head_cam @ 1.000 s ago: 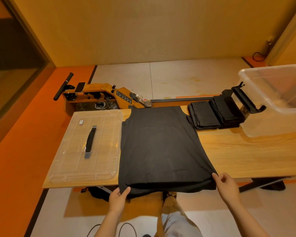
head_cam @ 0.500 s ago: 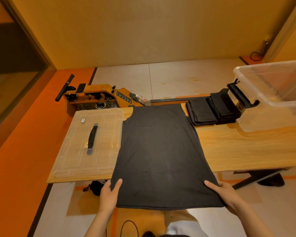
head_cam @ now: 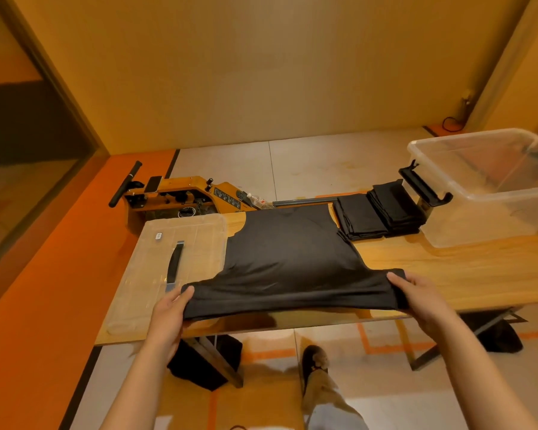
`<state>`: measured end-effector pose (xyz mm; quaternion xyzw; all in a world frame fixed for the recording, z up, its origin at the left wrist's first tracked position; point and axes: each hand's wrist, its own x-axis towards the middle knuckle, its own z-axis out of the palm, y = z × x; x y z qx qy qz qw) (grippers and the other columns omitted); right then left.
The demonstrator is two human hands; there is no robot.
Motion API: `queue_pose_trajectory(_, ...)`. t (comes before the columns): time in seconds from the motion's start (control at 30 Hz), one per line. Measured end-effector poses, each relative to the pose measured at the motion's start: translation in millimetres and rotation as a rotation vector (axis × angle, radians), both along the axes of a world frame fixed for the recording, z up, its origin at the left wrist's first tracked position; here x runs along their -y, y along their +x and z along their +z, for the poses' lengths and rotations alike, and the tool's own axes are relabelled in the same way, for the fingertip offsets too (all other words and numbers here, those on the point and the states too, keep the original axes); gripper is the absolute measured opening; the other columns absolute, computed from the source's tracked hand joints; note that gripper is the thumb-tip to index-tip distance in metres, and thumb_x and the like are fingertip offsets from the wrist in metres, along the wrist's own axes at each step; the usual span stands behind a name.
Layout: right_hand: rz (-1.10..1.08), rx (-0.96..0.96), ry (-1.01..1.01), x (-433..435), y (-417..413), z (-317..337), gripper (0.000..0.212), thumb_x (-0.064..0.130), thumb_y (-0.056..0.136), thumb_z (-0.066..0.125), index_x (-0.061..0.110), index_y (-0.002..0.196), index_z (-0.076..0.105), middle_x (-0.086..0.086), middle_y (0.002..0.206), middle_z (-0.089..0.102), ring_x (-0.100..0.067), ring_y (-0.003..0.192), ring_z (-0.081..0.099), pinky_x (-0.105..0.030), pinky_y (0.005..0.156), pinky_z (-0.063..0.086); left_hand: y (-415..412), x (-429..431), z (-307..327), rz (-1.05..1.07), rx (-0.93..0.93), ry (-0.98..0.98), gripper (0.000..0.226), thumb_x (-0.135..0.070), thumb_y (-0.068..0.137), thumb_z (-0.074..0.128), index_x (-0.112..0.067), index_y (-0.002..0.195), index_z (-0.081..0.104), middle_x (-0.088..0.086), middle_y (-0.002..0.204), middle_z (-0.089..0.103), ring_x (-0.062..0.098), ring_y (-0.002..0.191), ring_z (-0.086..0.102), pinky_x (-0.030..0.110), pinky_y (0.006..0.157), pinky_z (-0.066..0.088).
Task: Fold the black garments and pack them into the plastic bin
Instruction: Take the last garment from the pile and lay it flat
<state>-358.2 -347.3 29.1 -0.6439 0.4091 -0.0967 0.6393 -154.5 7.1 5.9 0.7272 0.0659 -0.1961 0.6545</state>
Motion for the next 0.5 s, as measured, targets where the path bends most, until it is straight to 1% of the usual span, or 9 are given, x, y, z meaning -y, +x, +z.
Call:
queue_pose_trajectory(0.03,-0.035,-0.006,-0.073,4,9,5,0.021,0.017,0.100,0.047,0.006,0.093,0.063,-0.009,0.077,0.065,-0.019,0.066,0.062,-0.026,0.053,0.045,7,5,7,0.026,0.031,0.008,0.020,-0.024,0.098,0.052,-0.011,0.109,0.064,0.008,0.103,0.066,0.022,0.091,0.062,0.031,0.071,0.050)
queue_pose_trajectory(0.1,-0.070,-0.008,-0.214,10,27,14,0.023,0.021,0.101,0.046,0.004,0.094,0.061,-0.006,0.063,0.053,-0.015,0.046,0.048,-0.020,0.039,0.036,23,14,20,0.085,0.088,0.020,0.026,-0.027,0.099,0.052,-0.009,0.115,0.062,0.009,0.101,0.060,0.017,0.079,0.056,0.027,0.062,0.048)
queue_pose_trajectory(0.17,-0.108,0.017,-0.275,19,46,23,0.022,0.024,0.099,0.050,0.003,0.098,0.059,-0.004,0.062,0.048,-0.014,0.042,0.042,-0.016,0.032,0.030,40,23,34,0.148,0.125,0.004,0.029,-0.028,0.099,0.052,-0.008,0.118,0.059,0.009,0.099,0.056,0.017,0.079,0.053,0.023,0.056,0.048)
queue_pose_trajectory(0.27,-0.183,0.119,-0.234,31,76,49,0.022,0.023,0.095,0.060,0.003,0.103,0.059,-0.006,0.071,0.051,-0.009,0.039,0.042,-0.015,0.033,0.032,66,37,59,0.213,0.187,-0.047,0.026,-0.025,0.099,0.051,-0.005,0.115,0.058,0.009,0.096,0.053,0.015,0.076,0.052,0.013,0.043,0.044)
queue_pose_trajectory(0.3,-0.209,0.164,-0.202,35,87,60,0.023,0.023,0.093,0.062,0.004,0.107,0.058,-0.006,0.079,0.054,-0.010,0.043,0.044,-0.015,0.034,0.035,74,42,70,0.223,0.199,-0.069,0.027,-0.025,0.099,0.052,-0.005,0.114,0.059,0.007,0.095,0.055,0.014,0.075,0.053,0.013,0.046,0.044)
queue_pose_trajectory(0.37,-0.244,0.263,-0.125,40,109,82,0.023,0.021,0.093,0.063,0.011,0.112,0.055,-0.004,0.096,0.056,-0.012,0.055,0.047,-0.015,0.041,0.042,93,53,92,0.238,0.181,-0.147,0.028,-0.025,0.098,0.054,-0.005,0.117,0.059,0.005,0.096,0.059,0.014,0.082,0.058,0.018,0.059,0.050)
queue_pose_trajectory(0.43,-0.245,0.326,-0.080,42,133,101,0.021,0.020,0.093,0.062,0.016,0.113,0.056,-0.003,0.103,0.059,-0.015,0.067,0.056,-0.020,0.052,0.048,113,65,112,0.250,0.125,-0.259,0.028,-0.020,0.096,0.057,-0.005,0.120,0.058,0.007,0.101,0.059,0.017,0.090,0.060,0.025,0.071,0.054)
queue_pose_trajectory(0.47,-0.248,0.348,-0.065,44,145,109,0.019,0.020,0.093,0.061,0.016,0.111,0.058,-0.004,0.104,0.060,-0.016,0.074,0.060,-0.021,0.056,0.049,123,71,121,0.259,0.097,-0.309,0.027,-0.017,0.096,0.057,-0.004,0.120,0.056,0.008,0.101,0.059,0.017,0.090,0.060,0.028,0.075,0.055)
queue_pose_trajectory(0.5,-0.257,0.377,-0.043,46,158,115,0.016,0.018,0.094,0.061,0.015,0.110,0.059,-0.004,0.105,0.061,-0.017,0.080,0.061,-0.021,0.056,0.049,134,77,130,0.266,0.077,-0.344,0.027,-0.015,0.096,0.057,-0.003,0.120,0.056,0.009,0.100,0.059,0.017,0.087,0.061,0.030,0.076,0.056)
